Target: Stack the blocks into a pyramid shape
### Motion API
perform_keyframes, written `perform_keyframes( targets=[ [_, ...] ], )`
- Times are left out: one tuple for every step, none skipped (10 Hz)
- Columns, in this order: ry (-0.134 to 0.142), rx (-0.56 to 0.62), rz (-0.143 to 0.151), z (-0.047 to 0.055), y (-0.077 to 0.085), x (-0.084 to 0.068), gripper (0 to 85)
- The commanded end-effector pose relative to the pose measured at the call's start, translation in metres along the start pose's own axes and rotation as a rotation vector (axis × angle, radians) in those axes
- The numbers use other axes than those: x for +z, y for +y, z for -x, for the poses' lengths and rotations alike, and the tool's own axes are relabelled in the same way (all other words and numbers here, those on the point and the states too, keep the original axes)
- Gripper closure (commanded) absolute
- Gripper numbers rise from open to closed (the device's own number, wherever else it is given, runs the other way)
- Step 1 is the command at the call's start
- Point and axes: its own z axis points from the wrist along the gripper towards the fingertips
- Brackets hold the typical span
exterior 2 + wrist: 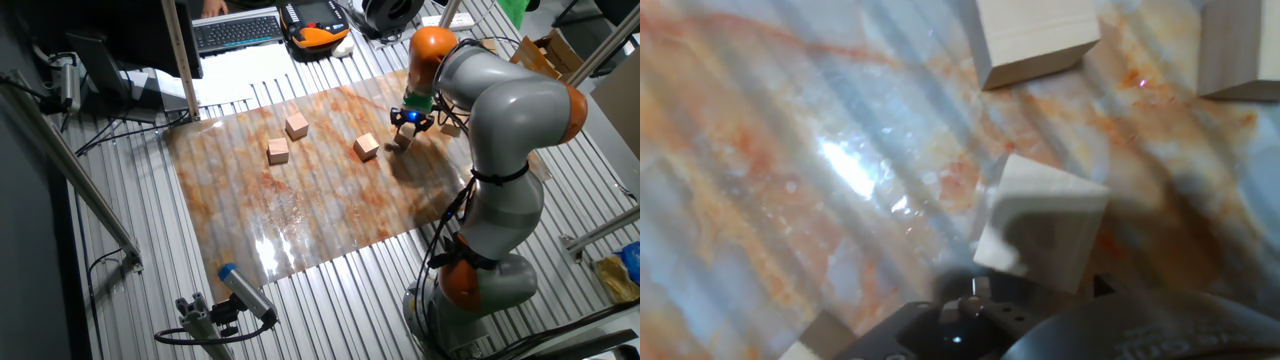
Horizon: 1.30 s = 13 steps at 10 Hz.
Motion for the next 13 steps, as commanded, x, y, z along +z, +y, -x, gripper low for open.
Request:
perform_keyframes(
  targets=[
    [-0.005,0.003,-0.003,0.002,-0.001,0.0,34.0],
    [-0.009,0.005,-0.005,0.005,-0.003,0.0,34.0],
    [-0.014,0.006,-0.008,0.008,-0.003,0.0,34.0],
    [-0.015,0.006,-0.009,0.013,-0.003,0.001,34.0],
    [-0.018,0.003,-0.012,0.019,-0.003,0.001,34.0],
    [-0.019,0.0,-0.011,0.025,-0.003,0.002,34.0],
    [-0.024,0.002,-0.012,0.027,-0.001,0.003,34.0],
    [-0.032,0.007,-0.014,0.028,0.0,0.003,34.0],
    [-0.046,0.024,-0.018,0.028,0.0,0.002,34.0],
    [-0.054,0.06,-0.016,0.029,0.001,0.001,34.0],
    [-0.049,0.103,-0.005,0.029,0.001,0.001,17.0],
    [-0.048,0.131,0.003,0.029,0.0,0.001,17.0],
    [-0.056,0.163,-0.005,0.029,0.0,0.001,17.0]
  ],
)
